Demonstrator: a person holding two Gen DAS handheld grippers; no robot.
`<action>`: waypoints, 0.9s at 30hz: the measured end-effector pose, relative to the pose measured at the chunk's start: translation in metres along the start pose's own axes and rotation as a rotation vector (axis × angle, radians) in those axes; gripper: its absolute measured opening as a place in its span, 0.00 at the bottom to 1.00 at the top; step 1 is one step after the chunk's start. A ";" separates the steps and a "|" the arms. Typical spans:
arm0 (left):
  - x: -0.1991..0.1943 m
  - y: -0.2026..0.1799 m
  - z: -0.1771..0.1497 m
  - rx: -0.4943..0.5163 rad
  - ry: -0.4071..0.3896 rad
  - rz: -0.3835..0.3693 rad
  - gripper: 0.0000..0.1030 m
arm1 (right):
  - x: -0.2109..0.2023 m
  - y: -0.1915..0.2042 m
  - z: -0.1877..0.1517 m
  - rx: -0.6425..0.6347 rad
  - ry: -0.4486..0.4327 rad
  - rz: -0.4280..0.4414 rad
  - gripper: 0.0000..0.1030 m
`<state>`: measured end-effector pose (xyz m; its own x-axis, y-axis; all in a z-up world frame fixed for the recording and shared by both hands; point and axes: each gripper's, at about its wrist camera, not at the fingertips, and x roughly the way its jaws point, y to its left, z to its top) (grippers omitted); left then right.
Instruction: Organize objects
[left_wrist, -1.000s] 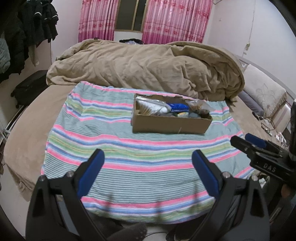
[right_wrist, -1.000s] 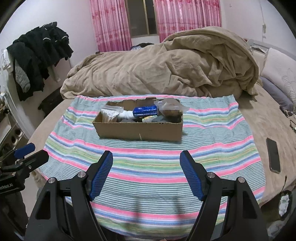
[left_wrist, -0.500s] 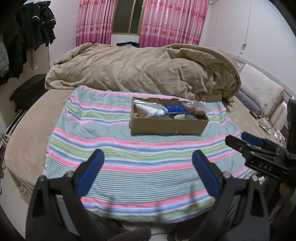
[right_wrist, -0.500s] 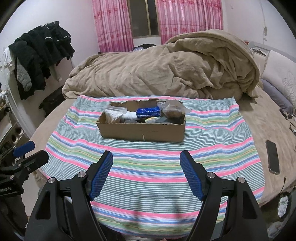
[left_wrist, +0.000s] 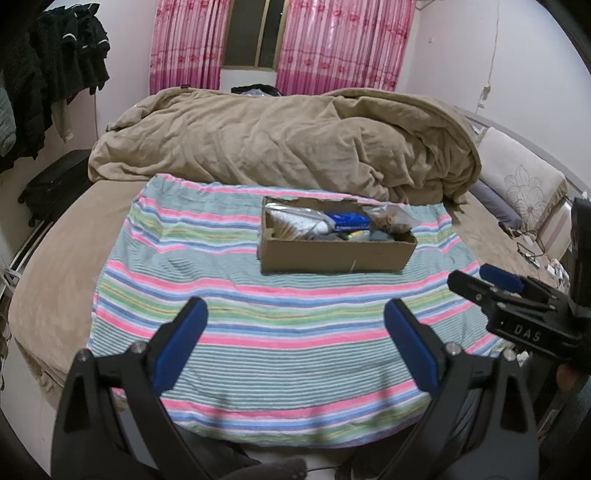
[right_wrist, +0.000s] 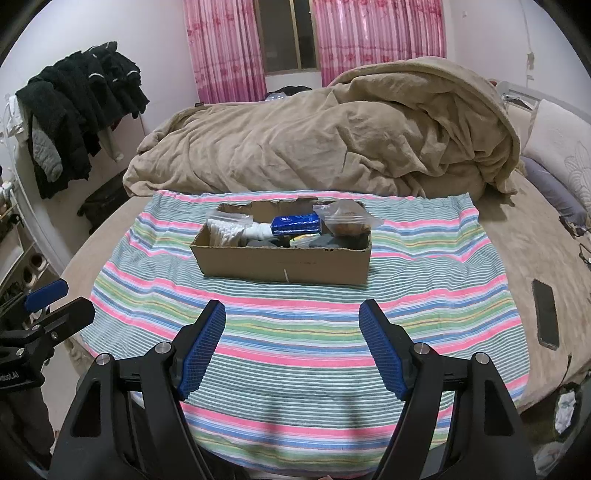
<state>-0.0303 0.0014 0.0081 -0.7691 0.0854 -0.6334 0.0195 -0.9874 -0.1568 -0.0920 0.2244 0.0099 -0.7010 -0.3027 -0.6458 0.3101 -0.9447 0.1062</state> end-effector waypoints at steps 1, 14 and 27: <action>0.001 0.000 0.000 0.000 0.001 0.001 0.95 | 0.000 0.000 0.000 0.000 0.001 -0.001 0.75; 0.001 -0.002 0.006 0.002 -0.006 0.016 0.95 | 0.002 -0.001 0.004 0.002 -0.009 0.013 0.75; 0.001 -0.005 0.009 0.001 -0.003 0.017 0.95 | 0.001 -0.002 0.006 0.003 -0.008 0.017 0.75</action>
<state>-0.0369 0.0048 0.0149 -0.7709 0.0679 -0.6333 0.0319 -0.9889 -0.1448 -0.0972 0.2251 0.0135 -0.7010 -0.3196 -0.6376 0.3203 -0.9398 0.1189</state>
